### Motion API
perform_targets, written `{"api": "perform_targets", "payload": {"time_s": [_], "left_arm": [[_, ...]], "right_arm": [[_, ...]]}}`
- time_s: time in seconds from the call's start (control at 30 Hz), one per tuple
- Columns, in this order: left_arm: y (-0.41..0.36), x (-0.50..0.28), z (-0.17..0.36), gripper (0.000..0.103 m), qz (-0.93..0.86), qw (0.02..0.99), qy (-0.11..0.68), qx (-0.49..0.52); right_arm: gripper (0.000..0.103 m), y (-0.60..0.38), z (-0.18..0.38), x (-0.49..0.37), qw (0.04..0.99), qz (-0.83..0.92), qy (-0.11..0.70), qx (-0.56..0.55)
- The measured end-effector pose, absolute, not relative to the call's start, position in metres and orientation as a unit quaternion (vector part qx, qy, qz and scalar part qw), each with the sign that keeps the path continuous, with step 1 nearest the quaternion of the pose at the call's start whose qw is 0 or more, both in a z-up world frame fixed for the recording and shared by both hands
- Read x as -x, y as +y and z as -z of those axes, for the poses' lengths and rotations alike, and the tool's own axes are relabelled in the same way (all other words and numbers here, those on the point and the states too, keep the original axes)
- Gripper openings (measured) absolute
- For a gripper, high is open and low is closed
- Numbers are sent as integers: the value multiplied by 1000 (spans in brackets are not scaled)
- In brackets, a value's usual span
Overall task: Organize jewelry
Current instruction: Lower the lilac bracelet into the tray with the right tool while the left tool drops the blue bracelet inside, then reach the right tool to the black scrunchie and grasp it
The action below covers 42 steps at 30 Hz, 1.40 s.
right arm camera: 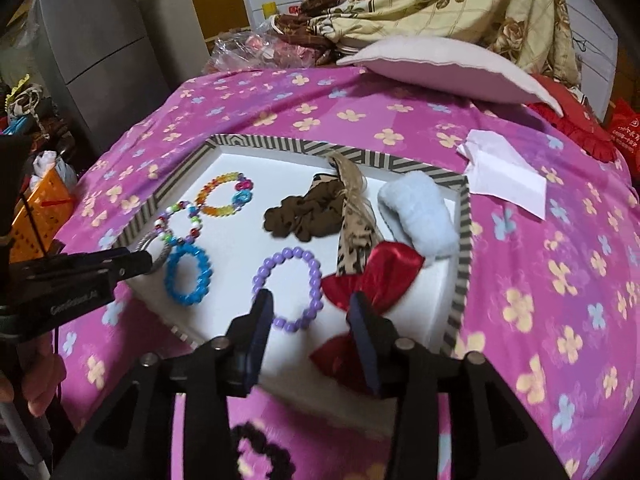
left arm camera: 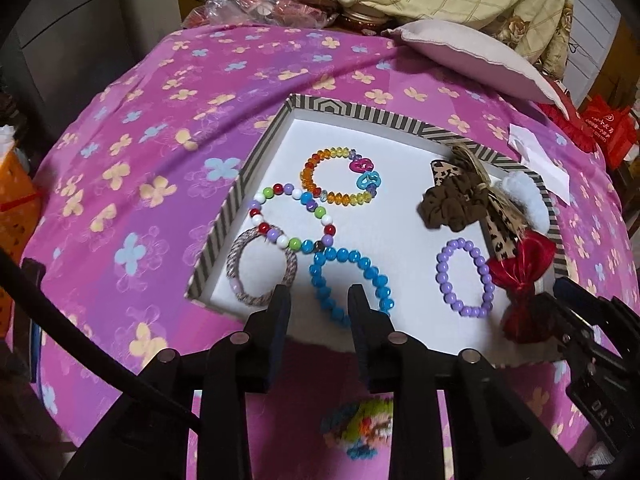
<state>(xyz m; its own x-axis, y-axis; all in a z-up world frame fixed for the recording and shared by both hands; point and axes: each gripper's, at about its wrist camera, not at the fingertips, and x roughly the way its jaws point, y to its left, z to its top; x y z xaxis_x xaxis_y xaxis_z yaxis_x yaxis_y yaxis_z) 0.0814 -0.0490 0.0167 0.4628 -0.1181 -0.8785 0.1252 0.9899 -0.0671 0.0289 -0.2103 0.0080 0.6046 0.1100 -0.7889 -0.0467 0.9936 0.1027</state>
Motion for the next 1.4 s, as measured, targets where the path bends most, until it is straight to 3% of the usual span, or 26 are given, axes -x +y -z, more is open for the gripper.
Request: {"api": "perform_targets", "payload": {"time_s": [0.3, 1.4], "left_arm": [[-43, -43, -37, 46, 64, 877, 476, -19], [-30, 50, -69, 46, 56, 909, 411, -33]], "right_arm": [[55, -196, -17, 12, 901, -35, 430, -38], [66, -168, -46, 99, 916, -39, 397, -32]]}}
